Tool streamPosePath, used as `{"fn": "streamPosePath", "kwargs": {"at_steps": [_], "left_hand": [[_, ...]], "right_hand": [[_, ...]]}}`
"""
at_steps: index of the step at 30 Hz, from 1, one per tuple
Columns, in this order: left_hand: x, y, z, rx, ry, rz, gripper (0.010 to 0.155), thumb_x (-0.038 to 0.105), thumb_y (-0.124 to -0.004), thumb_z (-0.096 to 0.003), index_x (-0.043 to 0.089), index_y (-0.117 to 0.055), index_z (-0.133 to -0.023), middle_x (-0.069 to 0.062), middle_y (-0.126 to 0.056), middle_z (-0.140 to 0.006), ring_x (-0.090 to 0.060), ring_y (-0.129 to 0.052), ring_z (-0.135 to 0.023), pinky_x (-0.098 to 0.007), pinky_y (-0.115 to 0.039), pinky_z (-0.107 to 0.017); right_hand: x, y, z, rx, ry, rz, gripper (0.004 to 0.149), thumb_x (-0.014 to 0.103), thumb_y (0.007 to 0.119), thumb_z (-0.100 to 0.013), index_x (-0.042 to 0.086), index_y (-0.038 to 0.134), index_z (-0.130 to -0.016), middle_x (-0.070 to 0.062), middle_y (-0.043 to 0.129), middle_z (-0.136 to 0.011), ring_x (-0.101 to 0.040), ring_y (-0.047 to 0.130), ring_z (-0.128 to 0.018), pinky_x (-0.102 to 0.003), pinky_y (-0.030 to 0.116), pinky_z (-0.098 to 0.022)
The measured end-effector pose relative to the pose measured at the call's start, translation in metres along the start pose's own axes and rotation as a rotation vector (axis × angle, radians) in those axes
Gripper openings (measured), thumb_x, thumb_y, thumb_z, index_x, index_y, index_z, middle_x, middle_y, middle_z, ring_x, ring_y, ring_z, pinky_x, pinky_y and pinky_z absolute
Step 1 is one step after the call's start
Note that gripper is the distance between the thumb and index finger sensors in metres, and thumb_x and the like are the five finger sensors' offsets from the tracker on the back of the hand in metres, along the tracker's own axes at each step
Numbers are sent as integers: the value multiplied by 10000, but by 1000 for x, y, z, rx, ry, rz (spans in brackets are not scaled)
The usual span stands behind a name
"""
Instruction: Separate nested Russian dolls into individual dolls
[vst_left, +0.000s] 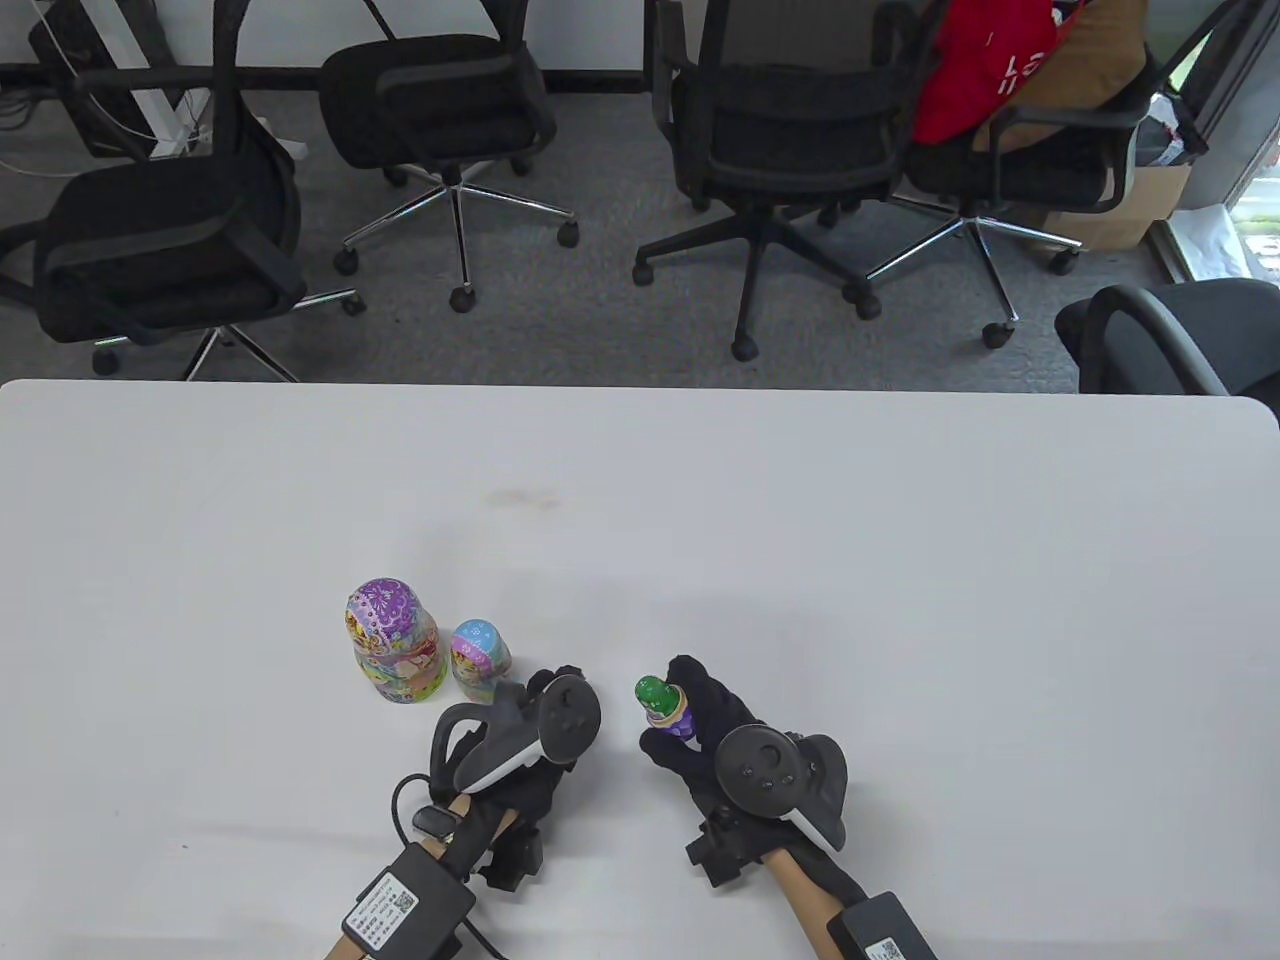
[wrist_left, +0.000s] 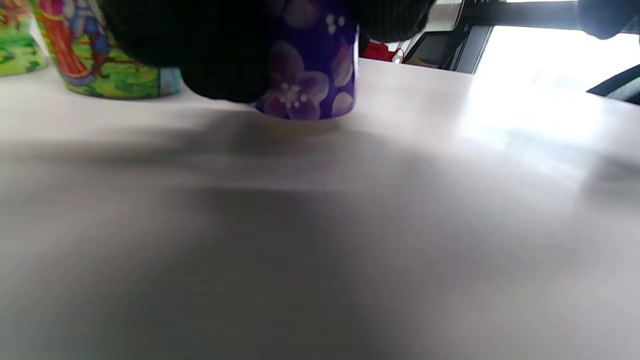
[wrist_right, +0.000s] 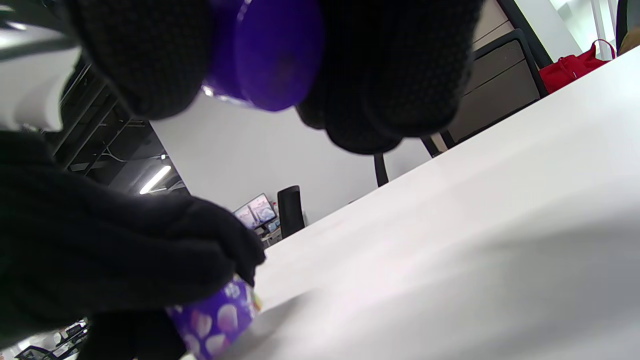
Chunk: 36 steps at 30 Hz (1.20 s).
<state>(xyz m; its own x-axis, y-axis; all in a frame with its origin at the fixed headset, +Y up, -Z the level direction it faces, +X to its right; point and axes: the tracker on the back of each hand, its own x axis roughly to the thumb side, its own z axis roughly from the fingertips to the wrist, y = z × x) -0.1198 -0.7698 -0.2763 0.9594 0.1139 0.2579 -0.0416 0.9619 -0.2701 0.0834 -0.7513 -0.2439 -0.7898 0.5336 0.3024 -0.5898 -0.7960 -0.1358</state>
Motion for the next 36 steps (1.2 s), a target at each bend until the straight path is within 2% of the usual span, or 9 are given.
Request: {"fn": "streamPosePath", "kwargs": {"at_steps": [5,12,19,23,28,30,32,36], "left_hand": [[3,-5,0,4,-2,-55,593,381,-646,-602,94,-598,-1119,-196,-757,-1073,-311,-904,-695,-339,-879,-406],[-1,0,0,2,9,-10,609,401,-638,-600,95,-594,-1125,-202,-752,-1075,-314,-904,-708,-348,-875,-419],[-5,27,10,88,-11,75,637,423,-627,-598,88,-576,-1137,-216,-731,-1088,-330,-900,-723,-356,-874,-431],[-4,47,21,183,-88,200,647,430,-602,-604,74,-568,-1143,-232,-744,-1074,-337,-909,-732,-359,-880,-435],[0,58,31,266,-176,357,662,437,-562,-611,48,-563,-1147,-250,-763,-1055,-353,-921,-744,-376,-886,-451],[3,57,32,265,-209,431,674,444,-559,-609,42,-560,-1150,-257,-772,-1048,-359,-928,-741,-382,-889,-449],[9,54,32,219,-240,491,695,459,-570,-602,40,-550,-1156,-266,-770,-1050,-372,-927,-752,-392,-887,-456],[20,47,31,140,-275,495,697,458,-590,-599,38,-552,-1154,-263,-773,-1047,-378,-926,-757,-394,-887,-461]], "right_hand": [[0,0,0,8,3,1,785,450,836,-406,55,564,-1028,-139,801,-932,-307,910,-692,-375,852,-514],[-1,1,0,21,3,0,785,448,836,-406,55,563,-1028,-141,801,-932,-309,909,-693,-376,852,-513],[-1,2,0,38,6,-2,793,446,833,-409,43,556,-1033,-151,803,-932,-317,908,-690,-381,850,-513],[0,3,0,49,3,7,795,440,835,-408,38,555,-1033,-156,800,-932,-316,908,-690,-381,850,-512],[2,6,0,74,-9,18,798,432,840,-405,30,555,-1032,-160,800,-931,-317,908,-687,-381,850,-511],[4,7,0,83,-16,21,799,430,841,-404,28,555,-1032,-163,802,-928,-317,910,-684,-380,850,-509],[6,8,0,90,-27,26,801,429,841,-404,26,553,-1033,-163,802,-929,-317,909,-684,-380,850,-510],[10,9,1,96,-44,36,806,427,837,-408,17,541,-1036,-167,793,-935,-317,906,-688,-378,849,-511]]}}
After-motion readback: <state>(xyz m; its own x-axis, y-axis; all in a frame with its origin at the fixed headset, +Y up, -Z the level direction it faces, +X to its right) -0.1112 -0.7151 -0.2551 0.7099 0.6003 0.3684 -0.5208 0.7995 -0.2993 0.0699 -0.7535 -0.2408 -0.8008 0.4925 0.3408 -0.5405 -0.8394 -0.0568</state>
